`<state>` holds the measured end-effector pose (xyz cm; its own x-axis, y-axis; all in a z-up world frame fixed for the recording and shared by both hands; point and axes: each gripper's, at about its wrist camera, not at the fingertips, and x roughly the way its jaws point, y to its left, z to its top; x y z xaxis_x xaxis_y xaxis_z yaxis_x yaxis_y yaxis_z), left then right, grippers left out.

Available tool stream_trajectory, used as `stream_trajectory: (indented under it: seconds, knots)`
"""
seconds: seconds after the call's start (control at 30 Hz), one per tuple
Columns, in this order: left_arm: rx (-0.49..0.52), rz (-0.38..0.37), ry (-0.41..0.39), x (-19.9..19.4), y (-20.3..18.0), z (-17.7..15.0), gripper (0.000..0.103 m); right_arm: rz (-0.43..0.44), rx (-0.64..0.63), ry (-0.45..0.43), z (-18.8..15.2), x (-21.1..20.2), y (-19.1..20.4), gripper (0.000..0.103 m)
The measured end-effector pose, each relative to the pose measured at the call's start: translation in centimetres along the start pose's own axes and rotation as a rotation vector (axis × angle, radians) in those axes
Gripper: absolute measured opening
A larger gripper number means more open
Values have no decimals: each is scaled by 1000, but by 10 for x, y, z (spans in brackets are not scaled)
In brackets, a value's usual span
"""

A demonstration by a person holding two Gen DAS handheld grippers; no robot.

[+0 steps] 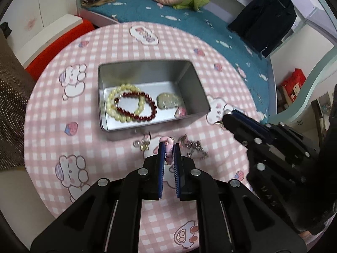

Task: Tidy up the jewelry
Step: 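Carry the pink charm with the left gripper over the box while the right carries the pearl earring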

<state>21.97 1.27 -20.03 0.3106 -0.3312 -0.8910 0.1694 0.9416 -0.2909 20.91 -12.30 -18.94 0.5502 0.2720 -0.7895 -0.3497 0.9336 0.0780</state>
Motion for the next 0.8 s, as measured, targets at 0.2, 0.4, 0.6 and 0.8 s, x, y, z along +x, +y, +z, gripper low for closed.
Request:
stream_trajectory:
  seconds: [0.2,0.4,0.6,0.8]
  knots:
    - [-6,-3,-38,-12,2,12,8,19,-28,-3,13,10,8,9]
    - [-6,3,-66,-20,8,22,9,39,-46,16,21,24,14,9]
    - [-8,7,-62,-17,14,31,9,55,-46,41,27,34,16,10]
    - [9,-7,-44,-9,12,36,9,19,-9,76,28,41,10,18]
